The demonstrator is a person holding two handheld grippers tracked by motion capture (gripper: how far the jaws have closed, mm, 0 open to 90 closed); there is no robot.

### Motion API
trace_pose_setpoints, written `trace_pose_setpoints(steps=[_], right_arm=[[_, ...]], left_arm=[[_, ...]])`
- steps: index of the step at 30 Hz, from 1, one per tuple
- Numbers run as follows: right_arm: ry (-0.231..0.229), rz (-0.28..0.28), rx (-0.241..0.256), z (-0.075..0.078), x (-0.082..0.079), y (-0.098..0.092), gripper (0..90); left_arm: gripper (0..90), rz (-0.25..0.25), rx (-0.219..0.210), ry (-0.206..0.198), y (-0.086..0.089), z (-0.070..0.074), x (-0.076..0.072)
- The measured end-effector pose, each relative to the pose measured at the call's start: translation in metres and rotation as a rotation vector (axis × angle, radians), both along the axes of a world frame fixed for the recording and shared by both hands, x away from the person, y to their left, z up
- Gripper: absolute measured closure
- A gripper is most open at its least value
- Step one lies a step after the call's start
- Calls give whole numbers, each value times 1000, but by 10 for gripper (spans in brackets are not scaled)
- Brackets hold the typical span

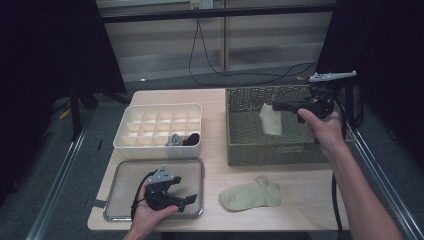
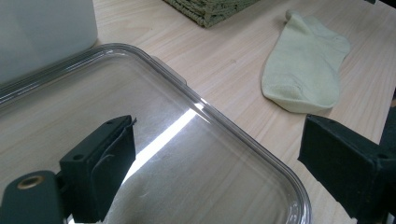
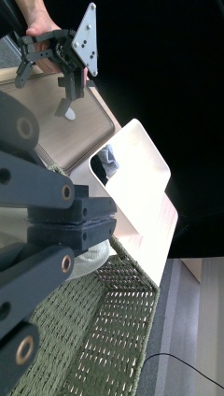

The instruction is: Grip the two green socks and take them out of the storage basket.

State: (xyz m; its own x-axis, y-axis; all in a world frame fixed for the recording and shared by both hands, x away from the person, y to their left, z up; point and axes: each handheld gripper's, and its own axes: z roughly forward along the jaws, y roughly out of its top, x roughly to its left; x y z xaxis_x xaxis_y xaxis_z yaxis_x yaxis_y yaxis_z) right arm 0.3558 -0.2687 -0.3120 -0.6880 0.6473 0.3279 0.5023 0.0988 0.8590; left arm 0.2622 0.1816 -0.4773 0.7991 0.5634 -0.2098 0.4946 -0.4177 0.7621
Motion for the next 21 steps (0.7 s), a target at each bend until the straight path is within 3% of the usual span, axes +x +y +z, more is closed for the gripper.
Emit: trace_pose_setpoints(steps=[21], right_arm=[[-58,23,29,18,-24,3,892]], left_arm=[[107,-6,1,-4,0,0,-1]])
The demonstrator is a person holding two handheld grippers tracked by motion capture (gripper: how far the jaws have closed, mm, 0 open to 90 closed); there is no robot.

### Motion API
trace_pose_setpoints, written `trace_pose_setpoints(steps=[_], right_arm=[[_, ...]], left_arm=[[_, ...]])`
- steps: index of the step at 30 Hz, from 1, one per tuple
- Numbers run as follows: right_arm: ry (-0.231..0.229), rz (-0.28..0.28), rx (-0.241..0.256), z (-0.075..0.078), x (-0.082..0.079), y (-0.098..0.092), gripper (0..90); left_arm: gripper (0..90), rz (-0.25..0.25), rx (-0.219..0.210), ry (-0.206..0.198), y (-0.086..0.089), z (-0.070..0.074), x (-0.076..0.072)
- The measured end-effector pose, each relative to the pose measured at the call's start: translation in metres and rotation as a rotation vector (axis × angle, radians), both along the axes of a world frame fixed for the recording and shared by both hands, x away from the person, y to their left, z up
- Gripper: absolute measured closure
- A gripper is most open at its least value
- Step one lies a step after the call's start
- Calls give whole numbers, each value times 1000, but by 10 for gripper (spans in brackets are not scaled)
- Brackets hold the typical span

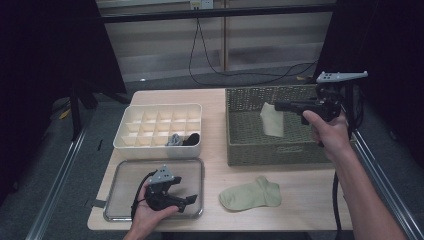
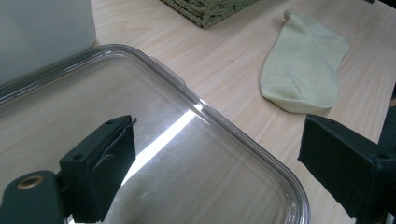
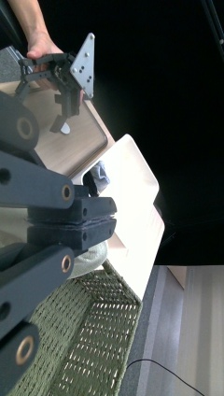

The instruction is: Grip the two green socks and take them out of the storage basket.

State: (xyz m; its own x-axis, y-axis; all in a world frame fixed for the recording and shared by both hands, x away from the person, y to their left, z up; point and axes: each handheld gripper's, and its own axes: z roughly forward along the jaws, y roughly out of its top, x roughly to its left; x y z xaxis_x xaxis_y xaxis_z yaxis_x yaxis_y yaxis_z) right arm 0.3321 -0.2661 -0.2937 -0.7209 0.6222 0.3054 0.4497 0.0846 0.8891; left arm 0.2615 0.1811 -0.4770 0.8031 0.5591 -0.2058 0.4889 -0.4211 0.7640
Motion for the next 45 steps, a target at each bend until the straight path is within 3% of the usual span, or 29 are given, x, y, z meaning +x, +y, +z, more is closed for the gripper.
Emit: trace_pose_setpoints(steps=[11,23,34,45], right_arm=[[-18,11,-12,5,-18,2,892],[-19,40,-9,-3,-44,7,892],[2,64,-15,-19,-64,15,892],[70,109,-27,-55,-72,32,892]], left_arm=[[107,-3,0,-2,-1,0,0],[108,-2,7,-4,-4,0,0],[114,-2,-2,-7,-5,0,-2],[146,-20,4,-9,-10,1,-3]])
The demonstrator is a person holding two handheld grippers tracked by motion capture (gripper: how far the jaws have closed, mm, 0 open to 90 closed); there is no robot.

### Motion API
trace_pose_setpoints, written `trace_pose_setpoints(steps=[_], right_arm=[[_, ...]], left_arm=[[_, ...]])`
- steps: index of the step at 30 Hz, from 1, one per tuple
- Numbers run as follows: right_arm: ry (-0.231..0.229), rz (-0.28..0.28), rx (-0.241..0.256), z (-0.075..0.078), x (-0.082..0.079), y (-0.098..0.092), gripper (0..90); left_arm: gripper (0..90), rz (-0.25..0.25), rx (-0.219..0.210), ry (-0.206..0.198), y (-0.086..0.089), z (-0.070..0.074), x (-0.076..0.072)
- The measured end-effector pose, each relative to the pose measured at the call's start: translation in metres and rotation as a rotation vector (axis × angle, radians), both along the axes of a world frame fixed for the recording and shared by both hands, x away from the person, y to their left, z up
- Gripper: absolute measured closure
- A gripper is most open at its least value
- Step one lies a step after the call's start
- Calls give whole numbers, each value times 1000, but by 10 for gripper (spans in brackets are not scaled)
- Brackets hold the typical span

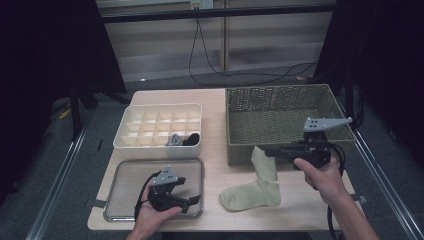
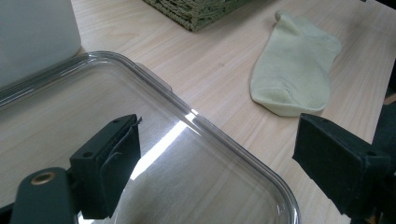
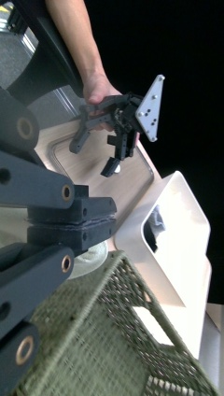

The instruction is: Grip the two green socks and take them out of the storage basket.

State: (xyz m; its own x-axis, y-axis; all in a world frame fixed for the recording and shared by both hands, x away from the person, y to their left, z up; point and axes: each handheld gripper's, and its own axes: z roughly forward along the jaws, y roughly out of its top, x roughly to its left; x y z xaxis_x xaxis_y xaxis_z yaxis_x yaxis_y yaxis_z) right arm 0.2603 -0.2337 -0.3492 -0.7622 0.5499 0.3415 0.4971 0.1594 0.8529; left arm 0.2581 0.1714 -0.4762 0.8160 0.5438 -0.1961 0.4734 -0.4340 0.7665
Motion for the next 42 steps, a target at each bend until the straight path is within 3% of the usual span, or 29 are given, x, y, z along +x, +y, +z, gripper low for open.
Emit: trace_pose_setpoints(steps=[7,23,25,42], right_arm=[[51,18,-14,-25,0,10,892],[124,61,-31,-65,0,32,892],[146,65,-57,-76,0,38,892],[210,85,-166,-118,6,53,885]], left_arm=[[161,-15,-5,-6,-2,0,0],[204,-34,3,-5,-4,-1,-1],[211,-37,10,-4,-5,0,-2],[279,-60,2,3,-13,0,-1]])
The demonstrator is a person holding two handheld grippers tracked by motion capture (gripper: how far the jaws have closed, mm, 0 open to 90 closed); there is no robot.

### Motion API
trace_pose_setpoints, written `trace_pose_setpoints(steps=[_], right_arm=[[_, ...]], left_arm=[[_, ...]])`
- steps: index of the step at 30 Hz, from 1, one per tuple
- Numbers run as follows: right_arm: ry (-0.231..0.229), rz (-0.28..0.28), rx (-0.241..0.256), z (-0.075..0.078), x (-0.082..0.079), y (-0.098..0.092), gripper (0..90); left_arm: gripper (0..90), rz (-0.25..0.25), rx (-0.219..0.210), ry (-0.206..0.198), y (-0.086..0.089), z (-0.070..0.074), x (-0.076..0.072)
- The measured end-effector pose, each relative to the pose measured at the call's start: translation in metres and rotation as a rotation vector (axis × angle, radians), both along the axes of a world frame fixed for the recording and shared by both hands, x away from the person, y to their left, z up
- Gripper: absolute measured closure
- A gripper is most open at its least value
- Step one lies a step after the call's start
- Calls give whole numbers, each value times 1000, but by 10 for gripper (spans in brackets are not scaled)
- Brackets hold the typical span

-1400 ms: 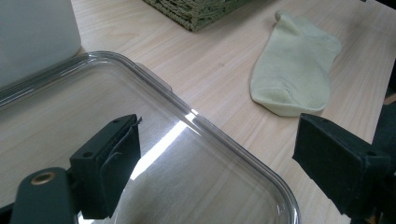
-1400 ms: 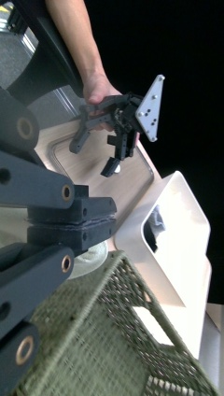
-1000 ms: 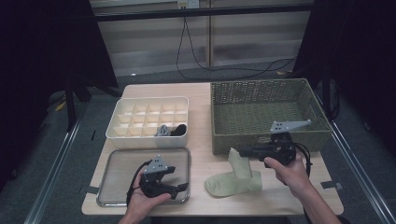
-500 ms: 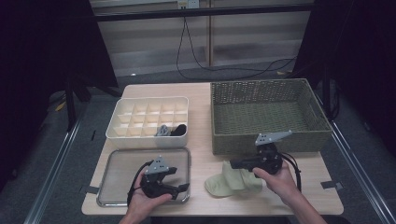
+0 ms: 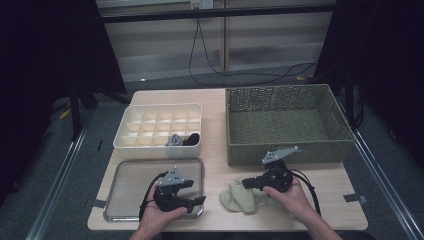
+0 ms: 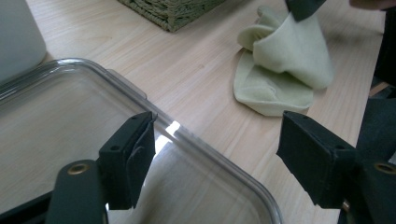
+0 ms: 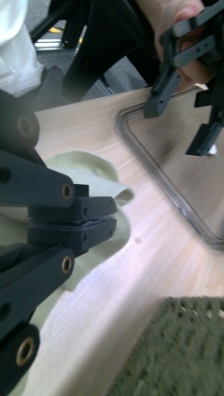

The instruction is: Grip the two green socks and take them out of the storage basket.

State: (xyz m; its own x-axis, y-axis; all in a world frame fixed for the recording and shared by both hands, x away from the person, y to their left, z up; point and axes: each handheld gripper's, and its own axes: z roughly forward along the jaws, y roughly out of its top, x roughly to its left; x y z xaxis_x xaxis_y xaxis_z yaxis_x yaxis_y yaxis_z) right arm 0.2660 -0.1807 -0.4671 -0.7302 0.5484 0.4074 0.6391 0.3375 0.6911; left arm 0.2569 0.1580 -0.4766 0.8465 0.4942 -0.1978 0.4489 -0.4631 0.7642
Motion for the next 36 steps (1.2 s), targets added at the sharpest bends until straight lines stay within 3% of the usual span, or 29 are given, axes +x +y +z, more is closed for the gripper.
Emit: trace_pose_setpoints(steps=[7,14,22,25,30,36], right_arm=[[0,26,2,-4,0,5,824],[-16,12,34,6,-2,1,776],[-15,-4,26,7,-3,-5,856],[-10,-10,16,5,-1,-5,861],[1,-18,2,-1,1,-7,852],[20,-3,-18,-8,1,-3,785]], left_arm=[[364,-52,-16,9,-15,1,1],[483,-113,-32,7,-31,9,7],[604,-139,-50,6,-52,16,22],[639,-126,-61,10,-58,16,28],[640,-118,-57,37,-66,6,36],[565,-156,-43,65,-73,-4,33]])
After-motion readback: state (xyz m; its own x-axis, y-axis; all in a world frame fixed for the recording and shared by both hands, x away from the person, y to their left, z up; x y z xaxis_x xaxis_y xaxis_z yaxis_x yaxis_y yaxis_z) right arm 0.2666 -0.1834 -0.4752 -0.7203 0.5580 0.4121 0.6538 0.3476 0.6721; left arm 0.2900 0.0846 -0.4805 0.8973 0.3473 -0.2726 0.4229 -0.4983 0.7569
